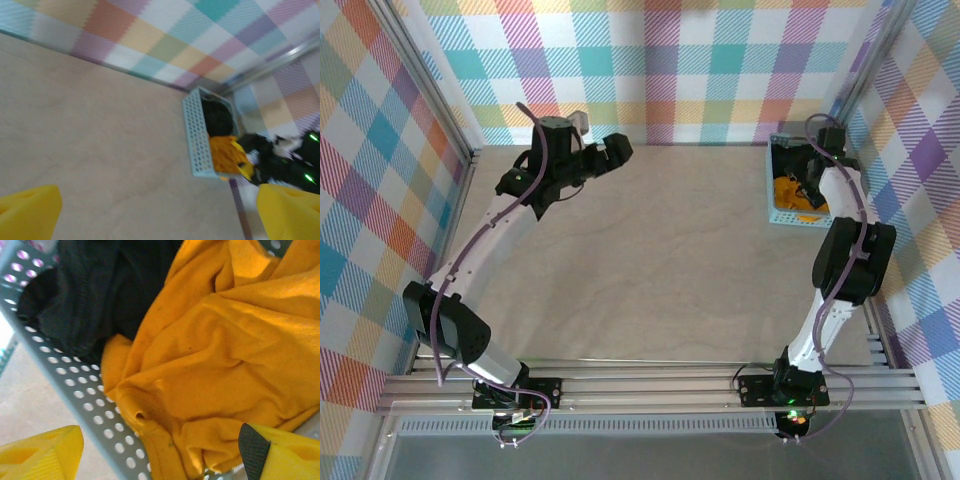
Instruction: Fold and stack the t-shirts
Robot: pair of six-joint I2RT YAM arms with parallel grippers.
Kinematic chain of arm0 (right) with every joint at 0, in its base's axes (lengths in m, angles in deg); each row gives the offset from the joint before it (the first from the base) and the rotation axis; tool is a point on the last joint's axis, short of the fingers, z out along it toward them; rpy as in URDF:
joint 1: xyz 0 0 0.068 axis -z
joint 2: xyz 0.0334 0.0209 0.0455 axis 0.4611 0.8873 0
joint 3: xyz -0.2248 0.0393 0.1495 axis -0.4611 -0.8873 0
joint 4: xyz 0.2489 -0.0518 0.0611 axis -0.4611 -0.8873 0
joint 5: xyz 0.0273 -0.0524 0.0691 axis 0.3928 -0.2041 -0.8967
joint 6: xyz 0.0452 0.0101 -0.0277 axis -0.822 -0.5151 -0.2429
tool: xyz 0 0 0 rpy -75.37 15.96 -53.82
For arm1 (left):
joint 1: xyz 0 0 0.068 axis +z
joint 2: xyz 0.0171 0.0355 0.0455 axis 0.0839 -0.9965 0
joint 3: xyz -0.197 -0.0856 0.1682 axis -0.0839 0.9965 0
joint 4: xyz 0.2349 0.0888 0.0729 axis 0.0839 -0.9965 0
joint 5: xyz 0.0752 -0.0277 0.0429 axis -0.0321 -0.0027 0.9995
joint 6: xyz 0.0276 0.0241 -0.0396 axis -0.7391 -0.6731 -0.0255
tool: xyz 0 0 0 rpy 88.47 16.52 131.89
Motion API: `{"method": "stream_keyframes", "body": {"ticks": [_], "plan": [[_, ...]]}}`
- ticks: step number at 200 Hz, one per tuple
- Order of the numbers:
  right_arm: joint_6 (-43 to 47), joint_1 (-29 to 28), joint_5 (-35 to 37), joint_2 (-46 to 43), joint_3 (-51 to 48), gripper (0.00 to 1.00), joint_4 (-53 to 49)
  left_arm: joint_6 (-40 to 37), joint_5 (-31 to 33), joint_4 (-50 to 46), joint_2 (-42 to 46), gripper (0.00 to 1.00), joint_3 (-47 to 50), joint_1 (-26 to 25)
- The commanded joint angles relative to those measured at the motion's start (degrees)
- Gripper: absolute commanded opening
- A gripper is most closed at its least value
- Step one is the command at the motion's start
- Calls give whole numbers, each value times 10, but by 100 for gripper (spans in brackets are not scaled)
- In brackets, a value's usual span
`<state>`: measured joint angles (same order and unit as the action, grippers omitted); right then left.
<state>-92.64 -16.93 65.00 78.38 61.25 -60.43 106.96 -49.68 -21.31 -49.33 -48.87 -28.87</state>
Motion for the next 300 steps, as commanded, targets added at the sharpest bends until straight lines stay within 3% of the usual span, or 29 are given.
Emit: {"method": "stream_keyframes", "body": {"ticks": [1,35,48,56,71,86,113,173,194,234,259,300], "plan": [[-14,-3,-13,33,46,81,-29,-1,-35,-27,38,99,-9,-16],[-33,-2,-31,92,58,79,-16,-1,-21,-42,61,98,8,-29],[-36,-2,-38,113,62,74,-16,-3,-15,-51,66,98,10,-30],[-36,-2,-43,124,64,66,-14,-6,-11,-58,67,98,10,-30],[-34,-2,-52,124,54,38,10,-8,-8,-68,69,97,8,-30],[-28,-2,-60,90,14,17,76,-9,-9,-74,68,96,4,-30],[-10,-12,-18,-10,-62,0,182,-13,-9,-83,58,95,-11,-31],[42,-51,24,-200,-80,0,208,-5,-15,-77,30,93,-21,-32],[63,-77,8,-252,-52,0,216,-2,5,-88,26,93,-24,-32],[150,-185,-53,-278,60,0,237,3,112,-148,34,93,-35,-32],[165,-263,-82,-272,90,0,230,10,218,-208,49,94,-48,-31],[146,-413,-101,-254,-16,0,222,11,348,-283,89,96,-48,-31]]}}
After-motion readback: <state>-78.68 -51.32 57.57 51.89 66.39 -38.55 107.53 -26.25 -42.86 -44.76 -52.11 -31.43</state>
